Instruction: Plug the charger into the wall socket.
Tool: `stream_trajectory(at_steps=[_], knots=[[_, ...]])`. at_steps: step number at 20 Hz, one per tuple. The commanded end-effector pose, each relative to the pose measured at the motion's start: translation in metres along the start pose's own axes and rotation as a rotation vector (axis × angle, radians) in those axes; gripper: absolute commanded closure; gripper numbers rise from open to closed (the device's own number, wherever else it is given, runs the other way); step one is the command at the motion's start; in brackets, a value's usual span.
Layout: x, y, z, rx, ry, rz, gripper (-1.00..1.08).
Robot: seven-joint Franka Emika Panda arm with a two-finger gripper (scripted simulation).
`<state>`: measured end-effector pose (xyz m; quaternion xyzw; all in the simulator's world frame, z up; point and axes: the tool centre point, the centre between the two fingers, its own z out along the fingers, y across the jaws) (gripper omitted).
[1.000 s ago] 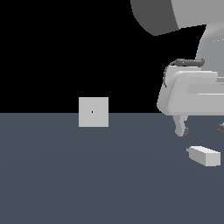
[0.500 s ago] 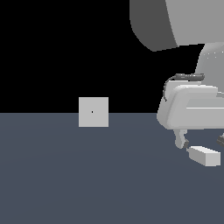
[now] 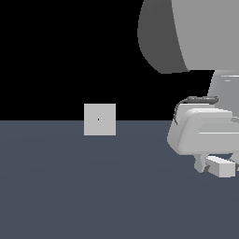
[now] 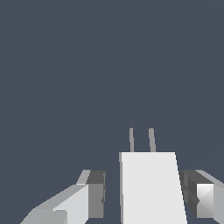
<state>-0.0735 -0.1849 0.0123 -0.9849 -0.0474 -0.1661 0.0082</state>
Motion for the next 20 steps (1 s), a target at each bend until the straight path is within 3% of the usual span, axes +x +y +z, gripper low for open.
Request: stream_trajectory(at_steps=[1, 13, 20], knots=[[0.000, 0.000, 0.001, -0.001, 0.001, 0.000, 1.08], [0.001, -0.002, 0.000, -0.001, 0.001, 0.000, 1.08], [0.012, -0.021, -0.004, -0.001, 0.002, 0.000, 1.08]])
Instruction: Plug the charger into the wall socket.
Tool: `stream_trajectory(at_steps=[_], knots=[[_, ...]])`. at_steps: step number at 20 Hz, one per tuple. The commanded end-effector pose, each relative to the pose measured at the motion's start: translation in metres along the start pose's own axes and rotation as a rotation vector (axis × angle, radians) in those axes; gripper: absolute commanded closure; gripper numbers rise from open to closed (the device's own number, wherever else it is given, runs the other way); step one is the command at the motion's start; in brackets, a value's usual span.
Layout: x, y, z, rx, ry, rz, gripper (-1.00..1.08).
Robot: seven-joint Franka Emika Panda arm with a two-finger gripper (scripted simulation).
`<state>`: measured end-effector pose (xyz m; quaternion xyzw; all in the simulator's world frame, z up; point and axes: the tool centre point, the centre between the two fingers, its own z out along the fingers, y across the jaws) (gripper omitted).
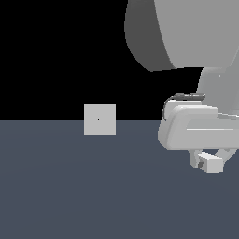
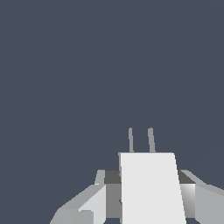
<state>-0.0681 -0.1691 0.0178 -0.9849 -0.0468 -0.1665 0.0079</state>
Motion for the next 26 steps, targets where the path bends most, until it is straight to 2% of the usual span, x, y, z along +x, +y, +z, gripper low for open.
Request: stream_trajectory(at_steps=[1, 26], knots=[[0.006, -0.010, -0.002, 0.000, 0.001, -0.001, 1.08], [0.091, -0.164, -0.036, 0.002, 0.004, -0.002, 1.08]])
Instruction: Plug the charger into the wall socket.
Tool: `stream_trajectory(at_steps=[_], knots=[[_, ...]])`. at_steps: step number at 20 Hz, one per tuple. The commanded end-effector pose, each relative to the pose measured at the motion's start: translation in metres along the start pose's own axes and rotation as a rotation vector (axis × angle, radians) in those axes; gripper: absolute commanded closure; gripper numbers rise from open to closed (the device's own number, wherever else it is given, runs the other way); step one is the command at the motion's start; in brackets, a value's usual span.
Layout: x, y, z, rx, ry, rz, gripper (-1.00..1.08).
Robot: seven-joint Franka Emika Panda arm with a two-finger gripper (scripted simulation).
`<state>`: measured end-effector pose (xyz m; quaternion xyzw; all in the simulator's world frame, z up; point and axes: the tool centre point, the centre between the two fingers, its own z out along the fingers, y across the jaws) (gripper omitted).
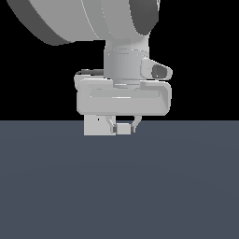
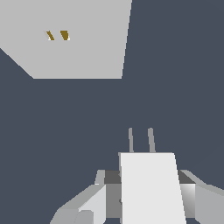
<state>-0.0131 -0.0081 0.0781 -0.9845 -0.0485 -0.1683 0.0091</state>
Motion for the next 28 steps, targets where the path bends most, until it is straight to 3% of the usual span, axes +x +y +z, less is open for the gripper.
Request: stream_trajectory(at_steps=[1, 13, 28], knots=[[0.008, -0.014, -0.003, -0.001, -0.001, 0.000, 1.08], [0.033, -0.056, -0.011, -0.002, -0.003, -0.001, 1.08], [0.043, -0.059, -0.008, -0.001, -0.004, -0.002, 1.08]])
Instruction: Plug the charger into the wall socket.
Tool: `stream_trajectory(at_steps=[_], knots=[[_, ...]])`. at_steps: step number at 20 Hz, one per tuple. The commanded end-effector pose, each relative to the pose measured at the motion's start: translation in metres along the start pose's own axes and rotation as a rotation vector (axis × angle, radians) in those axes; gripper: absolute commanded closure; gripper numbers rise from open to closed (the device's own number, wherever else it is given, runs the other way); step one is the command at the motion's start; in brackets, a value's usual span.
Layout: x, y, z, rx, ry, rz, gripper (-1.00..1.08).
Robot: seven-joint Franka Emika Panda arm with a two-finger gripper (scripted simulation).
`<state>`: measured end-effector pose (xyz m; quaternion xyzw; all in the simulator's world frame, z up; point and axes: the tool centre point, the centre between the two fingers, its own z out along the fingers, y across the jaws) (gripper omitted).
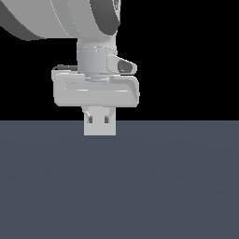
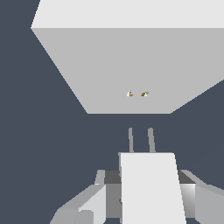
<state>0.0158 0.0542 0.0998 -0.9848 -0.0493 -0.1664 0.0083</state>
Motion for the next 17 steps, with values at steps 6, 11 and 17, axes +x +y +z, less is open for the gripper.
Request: stream_trajectory(at_steps=[6, 11, 17], knots=[[0.023, 0.000, 0.008, -0.001, 0.000, 0.000, 1.08], [0.037, 0.000, 0.013, -0.001, 0.000, 0.000, 1.08], [0.042, 0.000, 0.014, 0.000, 0.000, 0.000, 1.08]])
